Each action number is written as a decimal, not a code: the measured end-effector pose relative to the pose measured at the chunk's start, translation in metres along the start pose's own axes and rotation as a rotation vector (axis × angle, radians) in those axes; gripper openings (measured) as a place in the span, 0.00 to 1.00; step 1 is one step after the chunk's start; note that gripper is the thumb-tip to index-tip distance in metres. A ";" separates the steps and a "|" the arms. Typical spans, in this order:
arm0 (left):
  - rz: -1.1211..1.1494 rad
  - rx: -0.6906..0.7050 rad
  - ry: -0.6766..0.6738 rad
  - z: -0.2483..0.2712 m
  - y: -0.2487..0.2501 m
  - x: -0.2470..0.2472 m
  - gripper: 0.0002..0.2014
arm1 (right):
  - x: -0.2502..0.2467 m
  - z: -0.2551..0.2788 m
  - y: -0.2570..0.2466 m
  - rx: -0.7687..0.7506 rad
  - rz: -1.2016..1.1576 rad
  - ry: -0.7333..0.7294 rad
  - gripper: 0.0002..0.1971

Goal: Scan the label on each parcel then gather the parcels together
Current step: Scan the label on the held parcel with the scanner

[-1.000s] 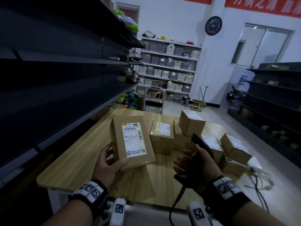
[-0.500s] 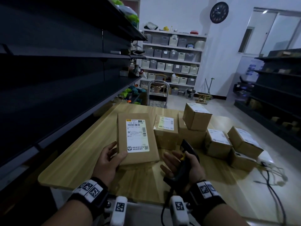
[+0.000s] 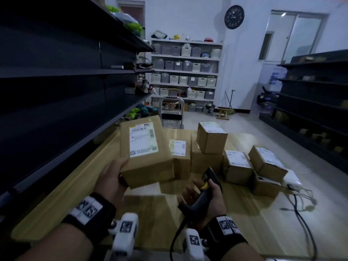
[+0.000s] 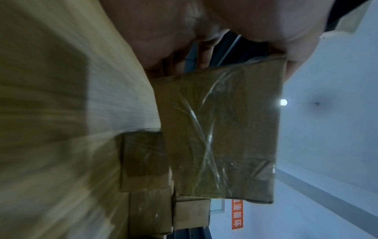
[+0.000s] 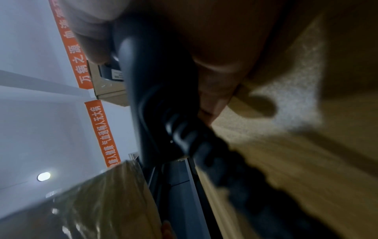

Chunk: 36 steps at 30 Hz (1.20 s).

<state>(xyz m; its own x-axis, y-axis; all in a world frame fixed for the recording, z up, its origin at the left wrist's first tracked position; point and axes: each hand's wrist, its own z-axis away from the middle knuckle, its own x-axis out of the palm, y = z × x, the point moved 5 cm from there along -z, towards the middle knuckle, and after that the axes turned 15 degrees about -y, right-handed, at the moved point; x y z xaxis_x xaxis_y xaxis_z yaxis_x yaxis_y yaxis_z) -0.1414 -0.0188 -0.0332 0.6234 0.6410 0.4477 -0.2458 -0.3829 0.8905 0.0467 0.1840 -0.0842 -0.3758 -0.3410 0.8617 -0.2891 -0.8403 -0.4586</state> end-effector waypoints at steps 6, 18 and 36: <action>-0.195 -0.091 -0.028 -0.064 0.044 0.071 0.29 | 0.000 -0.003 0.002 -0.019 -0.090 -0.027 0.22; -0.364 -0.228 0.032 -0.164 0.013 0.078 0.39 | 0.001 0.001 0.003 0.007 -0.071 -0.047 0.21; -0.437 -0.169 0.218 -0.048 -0.021 0.064 0.36 | -0.007 0.002 0.002 0.004 -0.045 -0.064 0.23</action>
<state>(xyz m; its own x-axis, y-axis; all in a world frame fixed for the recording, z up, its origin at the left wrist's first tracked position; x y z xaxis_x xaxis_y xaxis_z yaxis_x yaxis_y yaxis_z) -0.1318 0.0620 -0.0196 0.5300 0.8477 0.0213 -0.1248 0.0532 0.9908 0.0508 0.1835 -0.0903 -0.3050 -0.3288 0.8938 -0.3008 -0.8572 -0.4180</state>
